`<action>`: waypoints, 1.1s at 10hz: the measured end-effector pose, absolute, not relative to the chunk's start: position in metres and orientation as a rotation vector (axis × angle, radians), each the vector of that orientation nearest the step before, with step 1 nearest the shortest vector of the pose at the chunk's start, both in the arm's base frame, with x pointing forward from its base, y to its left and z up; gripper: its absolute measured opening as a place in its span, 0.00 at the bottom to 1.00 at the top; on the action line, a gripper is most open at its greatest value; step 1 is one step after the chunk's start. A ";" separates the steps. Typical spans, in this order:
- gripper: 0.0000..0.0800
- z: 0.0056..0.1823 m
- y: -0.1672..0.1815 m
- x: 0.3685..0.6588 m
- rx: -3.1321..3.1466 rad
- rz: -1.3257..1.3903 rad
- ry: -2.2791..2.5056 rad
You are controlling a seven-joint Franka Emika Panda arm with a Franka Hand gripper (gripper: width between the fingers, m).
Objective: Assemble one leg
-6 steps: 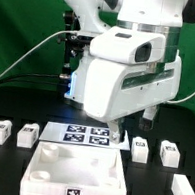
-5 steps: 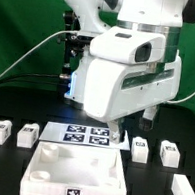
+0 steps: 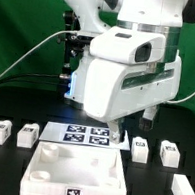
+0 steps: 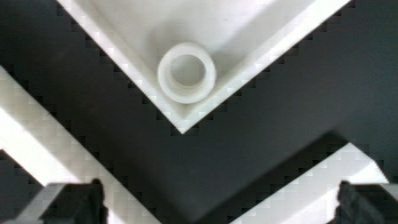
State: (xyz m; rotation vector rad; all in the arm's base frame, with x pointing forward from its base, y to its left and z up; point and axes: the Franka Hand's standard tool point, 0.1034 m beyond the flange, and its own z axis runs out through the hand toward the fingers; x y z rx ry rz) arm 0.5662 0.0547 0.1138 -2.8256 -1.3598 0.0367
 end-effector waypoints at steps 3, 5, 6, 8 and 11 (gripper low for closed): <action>0.81 0.114 0.055 0.566 -2.813 0.037 -1.384; 0.81 0.113 0.054 0.563 -2.769 0.015 -1.480; 0.81 0.106 0.050 0.540 -2.709 0.005 -1.594; 0.81 0.095 0.035 0.493 -2.472 0.016 -1.936; 0.81 0.060 -0.004 0.453 -2.092 0.014 -2.316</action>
Offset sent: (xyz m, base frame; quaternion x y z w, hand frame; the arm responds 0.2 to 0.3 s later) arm 0.0000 0.0000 0.0000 0.0000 0.0000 -0.0899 0.9960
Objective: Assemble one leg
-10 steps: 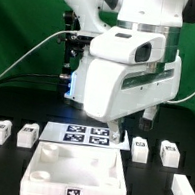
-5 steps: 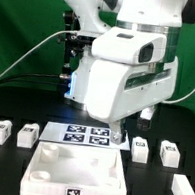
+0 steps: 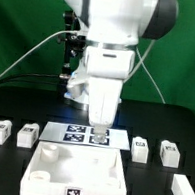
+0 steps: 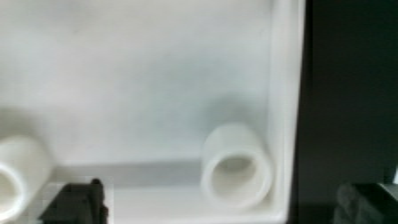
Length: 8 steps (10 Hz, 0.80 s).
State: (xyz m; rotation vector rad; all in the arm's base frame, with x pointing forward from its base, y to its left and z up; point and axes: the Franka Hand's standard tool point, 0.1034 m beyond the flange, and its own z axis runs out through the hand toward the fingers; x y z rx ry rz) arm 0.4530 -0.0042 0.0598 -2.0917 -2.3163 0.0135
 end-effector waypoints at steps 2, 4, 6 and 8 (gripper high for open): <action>0.81 0.041 -0.015 0.444 -2.135 -0.002 -2.272; 0.81 0.027 -0.024 0.440 -2.168 -0.003 -2.229; 0.81 0.017 -0.018 0.437 -2.192 0.014 -2.186; 0.66 0.015 -0.016 0.437 -2.217 0.020 -2.159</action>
Offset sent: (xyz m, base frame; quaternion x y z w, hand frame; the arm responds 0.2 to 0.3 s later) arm -0.0067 -0.0160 -0.0264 -0.0270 0.0084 0.0111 0.9995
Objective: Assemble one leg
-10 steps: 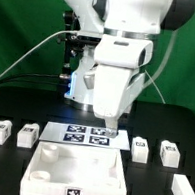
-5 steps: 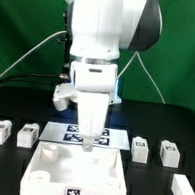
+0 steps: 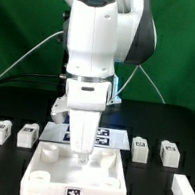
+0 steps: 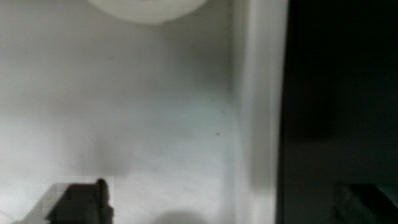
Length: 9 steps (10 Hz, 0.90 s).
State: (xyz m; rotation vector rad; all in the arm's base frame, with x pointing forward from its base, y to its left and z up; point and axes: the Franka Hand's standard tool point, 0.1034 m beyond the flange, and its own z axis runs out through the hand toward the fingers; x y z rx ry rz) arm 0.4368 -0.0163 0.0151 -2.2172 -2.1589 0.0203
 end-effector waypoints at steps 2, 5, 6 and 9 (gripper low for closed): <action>0.48 0.015 -0.017 0.437 -2.219 0.021 -2.156; 0.09 0.015 -0.017 0.437 -2.220 0.020 -2.156; 0.07 0.015 -0.017 0.437 -2.220 0.020 -2.156; 0.07 0.015 -0.017 0.437 -2.220 0.020 -2.156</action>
Offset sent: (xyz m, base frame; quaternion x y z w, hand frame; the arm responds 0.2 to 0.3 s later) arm 0.0000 0.0000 0.0000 0.0000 0.0000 0.0000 1.0000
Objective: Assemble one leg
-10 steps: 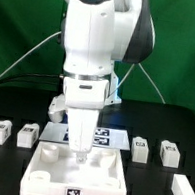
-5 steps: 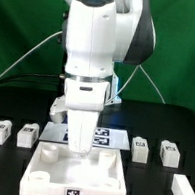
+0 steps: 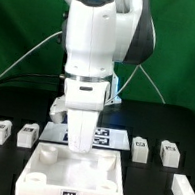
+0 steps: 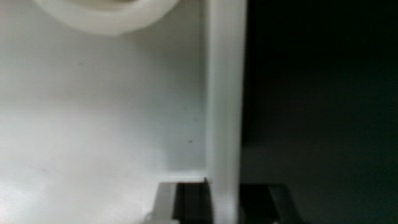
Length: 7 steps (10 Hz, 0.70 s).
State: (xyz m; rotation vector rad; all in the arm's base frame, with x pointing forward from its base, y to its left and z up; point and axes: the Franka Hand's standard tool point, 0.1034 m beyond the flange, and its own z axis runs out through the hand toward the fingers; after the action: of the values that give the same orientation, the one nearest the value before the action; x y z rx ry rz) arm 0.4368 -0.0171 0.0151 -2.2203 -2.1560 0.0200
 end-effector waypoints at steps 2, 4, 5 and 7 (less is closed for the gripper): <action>0.07 0.015 -0.017 0.437 -2.220 0.020 -2.156; 0.07 0.015 -0.017 0.437 -2.220 0.020 -2.156; 0.07 0.015 -0.017 0.437 -2.220 0.020 -2.156; 0.07 0.017 -0.005 0.443 -2.220 0.006 -2.161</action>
Offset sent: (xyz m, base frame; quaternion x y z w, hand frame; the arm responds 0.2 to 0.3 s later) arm 0.0000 0.0000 0.0000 0.0000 0.0000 0.0000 1.0000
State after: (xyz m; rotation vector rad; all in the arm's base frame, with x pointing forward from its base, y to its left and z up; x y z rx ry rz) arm 0.4426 -0.0046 0.0170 -2.2197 -2.1612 0.0063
